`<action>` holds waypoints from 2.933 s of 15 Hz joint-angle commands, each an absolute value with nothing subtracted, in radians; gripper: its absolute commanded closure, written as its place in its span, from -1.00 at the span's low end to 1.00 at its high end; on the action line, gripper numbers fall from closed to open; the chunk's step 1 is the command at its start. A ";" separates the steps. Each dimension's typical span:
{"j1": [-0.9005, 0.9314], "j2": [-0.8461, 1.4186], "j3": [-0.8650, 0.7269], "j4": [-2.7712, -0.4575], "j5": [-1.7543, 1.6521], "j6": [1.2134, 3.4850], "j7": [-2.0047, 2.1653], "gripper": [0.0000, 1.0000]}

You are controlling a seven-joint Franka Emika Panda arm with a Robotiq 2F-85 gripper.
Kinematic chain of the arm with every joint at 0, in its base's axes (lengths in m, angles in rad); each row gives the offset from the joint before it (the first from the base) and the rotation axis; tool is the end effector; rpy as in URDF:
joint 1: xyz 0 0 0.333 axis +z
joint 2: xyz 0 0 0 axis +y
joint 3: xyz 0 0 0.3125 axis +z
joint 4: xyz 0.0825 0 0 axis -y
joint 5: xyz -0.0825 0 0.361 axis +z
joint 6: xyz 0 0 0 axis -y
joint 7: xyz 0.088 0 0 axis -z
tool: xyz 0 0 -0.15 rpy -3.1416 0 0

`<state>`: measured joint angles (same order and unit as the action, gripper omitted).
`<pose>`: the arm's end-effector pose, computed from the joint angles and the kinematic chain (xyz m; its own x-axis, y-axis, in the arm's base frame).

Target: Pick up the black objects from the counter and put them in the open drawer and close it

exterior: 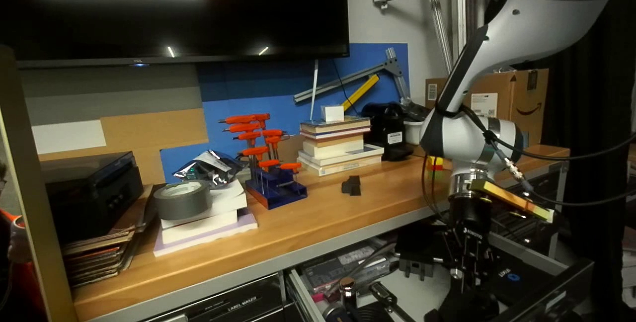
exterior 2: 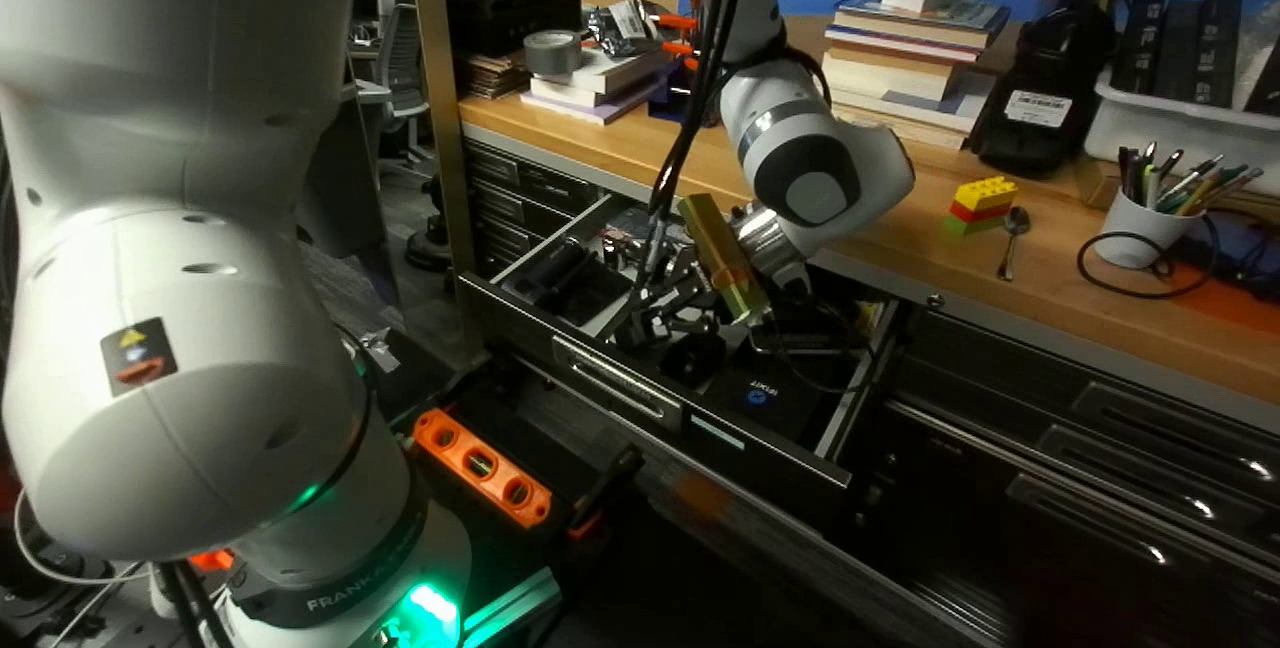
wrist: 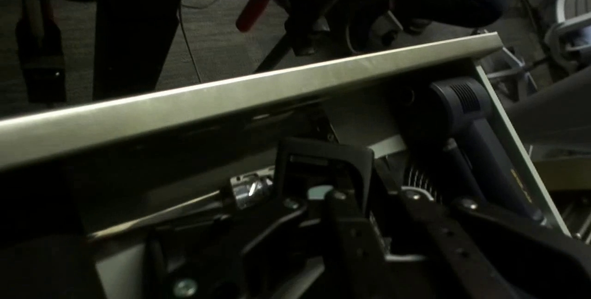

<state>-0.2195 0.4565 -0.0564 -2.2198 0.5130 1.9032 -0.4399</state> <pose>0.4171 -0.0632 0.1282 0.8284 -0.0091 -0.5601 -0.3357 -0.8086 -0.4833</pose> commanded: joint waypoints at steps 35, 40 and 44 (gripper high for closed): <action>-0.162 0.395 -0.055 -1.821 0.276 2.067 -0.185 -1.00; -0.130 0.365 -0.037 -1.774 0.272 2.011 -0.124 -1.00; -0.075 0.349 -0.024 -1.808 0.270 2.108 -0.030 -1.00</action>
